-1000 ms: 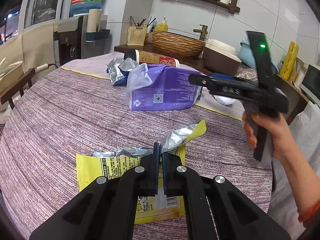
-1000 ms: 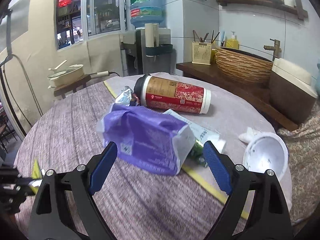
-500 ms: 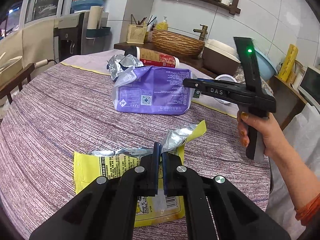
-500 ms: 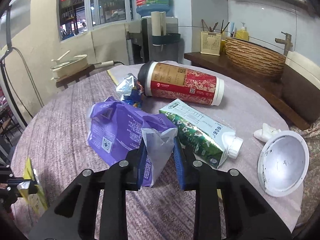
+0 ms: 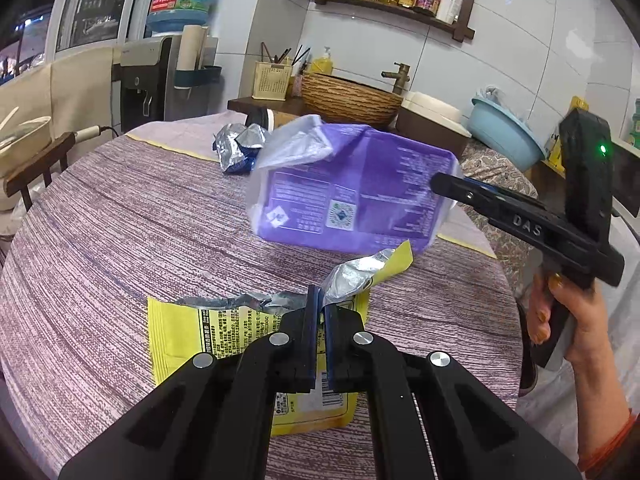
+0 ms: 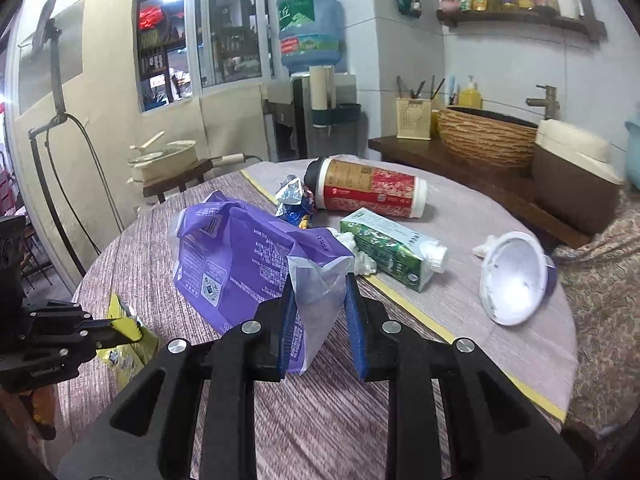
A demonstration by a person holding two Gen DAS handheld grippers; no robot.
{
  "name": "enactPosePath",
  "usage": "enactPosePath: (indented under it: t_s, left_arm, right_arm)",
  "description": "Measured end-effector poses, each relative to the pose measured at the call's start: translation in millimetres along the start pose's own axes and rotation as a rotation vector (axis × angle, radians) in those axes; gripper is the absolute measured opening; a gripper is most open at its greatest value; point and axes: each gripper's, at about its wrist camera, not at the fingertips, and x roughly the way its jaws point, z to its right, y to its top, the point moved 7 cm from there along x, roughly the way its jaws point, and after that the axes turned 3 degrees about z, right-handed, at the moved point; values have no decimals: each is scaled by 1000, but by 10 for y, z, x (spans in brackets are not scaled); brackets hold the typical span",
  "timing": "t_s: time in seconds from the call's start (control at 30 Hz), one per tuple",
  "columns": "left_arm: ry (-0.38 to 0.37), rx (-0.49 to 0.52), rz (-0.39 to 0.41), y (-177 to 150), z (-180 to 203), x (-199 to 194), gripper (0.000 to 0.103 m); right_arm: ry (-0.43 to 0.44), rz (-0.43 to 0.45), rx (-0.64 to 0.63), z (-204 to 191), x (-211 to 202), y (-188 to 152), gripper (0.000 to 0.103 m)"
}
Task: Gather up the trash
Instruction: 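Carry the purple bag and yellow wrapper over the trash bin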
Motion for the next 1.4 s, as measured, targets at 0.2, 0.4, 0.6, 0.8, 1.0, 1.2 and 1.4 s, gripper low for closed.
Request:
enactPosePath:
  t_s: [0.2,0.4,0.6,0.8,1.0,1.2,1.4]
  left_arm:
    - [-29,9,21,7,196,-123,4]
    - [-82,49,29,13,539,-138,4]
    - [-152,98,27,30,963,-74,4]
    - [-236,127,17,28,1405,24,4]
    - [-314,177,14,19,1845,79,4]
    - [-387,221,-15,-57,2244,159,4]
    - [-437,251,-48,-139,2532,245,4]
  right_arm:
    - [-75,57,32,142,-519,-117,24]
    - [-175,93,78,371,-1036,-330,24]
    - [-277,118,163,712,-1524,-607,24]
    - [-395,125,239,1057,-1981,-908,24]
    - [-529,104,313,1420,-2422,-1327,24]
    - [-669,41,376,1815,-2656,-1806,24]
    - [-763,-58,441,2135,-2616,-2348,24]
